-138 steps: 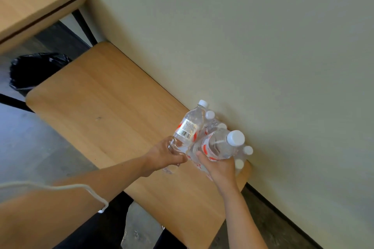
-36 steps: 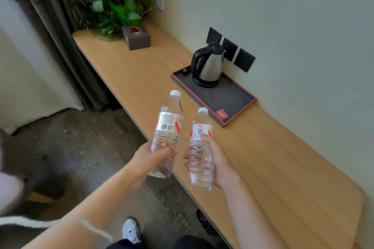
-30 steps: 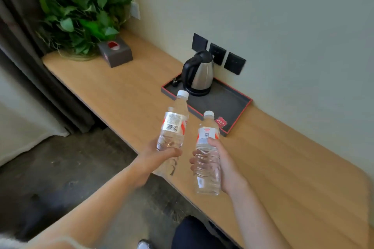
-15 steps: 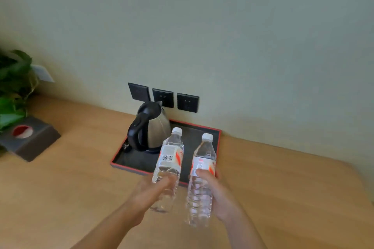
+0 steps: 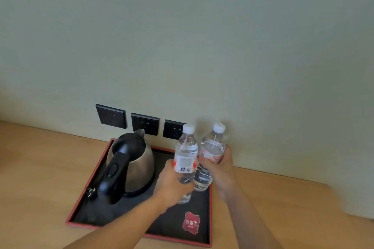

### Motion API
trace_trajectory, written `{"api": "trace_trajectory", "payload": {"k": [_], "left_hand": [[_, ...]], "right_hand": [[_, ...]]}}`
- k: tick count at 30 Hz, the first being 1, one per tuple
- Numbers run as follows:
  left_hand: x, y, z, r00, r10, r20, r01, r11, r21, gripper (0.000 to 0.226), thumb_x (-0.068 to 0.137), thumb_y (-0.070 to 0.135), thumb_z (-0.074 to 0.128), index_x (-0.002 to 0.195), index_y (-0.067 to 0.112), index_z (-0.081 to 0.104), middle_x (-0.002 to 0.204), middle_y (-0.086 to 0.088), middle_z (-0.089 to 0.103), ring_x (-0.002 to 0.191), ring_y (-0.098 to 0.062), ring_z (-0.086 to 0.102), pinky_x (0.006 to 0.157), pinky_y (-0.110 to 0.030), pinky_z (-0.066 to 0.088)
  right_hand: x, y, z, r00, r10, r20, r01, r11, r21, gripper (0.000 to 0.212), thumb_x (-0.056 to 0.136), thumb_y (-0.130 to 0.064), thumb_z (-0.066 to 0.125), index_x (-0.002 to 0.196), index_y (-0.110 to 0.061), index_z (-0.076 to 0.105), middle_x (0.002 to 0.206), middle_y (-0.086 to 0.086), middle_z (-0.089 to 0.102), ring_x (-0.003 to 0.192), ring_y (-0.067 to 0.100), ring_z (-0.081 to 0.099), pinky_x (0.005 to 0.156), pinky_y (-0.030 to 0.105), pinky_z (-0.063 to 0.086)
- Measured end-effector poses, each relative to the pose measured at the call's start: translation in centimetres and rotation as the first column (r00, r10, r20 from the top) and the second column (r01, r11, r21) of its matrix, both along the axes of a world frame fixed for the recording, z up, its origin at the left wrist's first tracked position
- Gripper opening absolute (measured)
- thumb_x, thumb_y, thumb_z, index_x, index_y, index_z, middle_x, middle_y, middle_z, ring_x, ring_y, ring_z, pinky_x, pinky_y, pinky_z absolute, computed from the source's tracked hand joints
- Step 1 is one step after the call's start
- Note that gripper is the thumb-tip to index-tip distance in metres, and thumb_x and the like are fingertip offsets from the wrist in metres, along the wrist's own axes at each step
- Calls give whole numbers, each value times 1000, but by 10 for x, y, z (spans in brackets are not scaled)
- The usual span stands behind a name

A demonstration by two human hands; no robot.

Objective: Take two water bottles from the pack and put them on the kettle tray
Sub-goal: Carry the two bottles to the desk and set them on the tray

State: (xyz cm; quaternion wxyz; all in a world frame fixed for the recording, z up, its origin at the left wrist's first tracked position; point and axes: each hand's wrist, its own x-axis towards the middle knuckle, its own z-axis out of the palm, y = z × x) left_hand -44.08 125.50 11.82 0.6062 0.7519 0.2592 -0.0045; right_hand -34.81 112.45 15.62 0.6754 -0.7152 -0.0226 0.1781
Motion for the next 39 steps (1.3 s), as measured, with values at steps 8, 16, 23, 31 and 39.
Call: {"api": "trace_trajectory", "payload": {"k": [8, 16, 23, 31, 39], "left_hand": [[39, 18, -27, 989, 70, 131, -70, 998, -9, 67, 55, 28, 86, 111, 33, 49, 101, 11, 68, 93, -4, 66, 74, -24, 55], [56, 38, -58, 991, 77, 108, -82, 996, 46, 66, 69, 11, 87, 108, 42, 44, 100, 20, 64, 95, 8, 61, 66, -4, 45], [41, 41, -24, 993, 42, 114, -55, 991, 118, 87, 71, 19, 89, 141, 20, 37, 121, 17, 56, 117, -9, 55, 91, -15, 42], [30, 63, 53, 969, -71, 238, -20, 932, 361, 65, 86, 19, 76, 142, 16, 43, 138, 0, 57, 122, -14, 56, 104, -37, 49], [54, 73, 82, 863, -476, 169, 295, 748, 595, 41, 99, 9, 56, 137, 23, 57, 140, 3, 60, 124, -11, 56, 100, -26, 49]], "right_hand": [[11, 15, -35, 992, -100, 83, 100, 995, 1, 71, 70, -8, 86, 125, -30, 45, 113, 0, 68, 96, 8, 70, 71, 22, 57], [14, 18, -65, 989, -52, 141, 66, 993, -100, 74, 72, -3, 80, 124, -36, 40, 113, -6, 64, 96, -1, 66, 71, 16, 55], [6, -1, -38, 983, -11, 182, 26, 996, -82, 75, 71, -24, 86, 125, -44, 39, 123, -17, 58, 106, -6, 62, 88, 20, 52], [15, -27, 21, 863, 219, 455, -76, 948, -310, 48, 91, -9, 62, 122, -45, 52, 130, -17, 52, 117, 4, 55, 91, 23, 51], [30, -11, 48, 680, 543, 492, -159, 764, -625, 48, 92, 9, 47, 131, -16, 59, 142, 3, 54, 130, 18, 48, 106, 22, 35]]}}
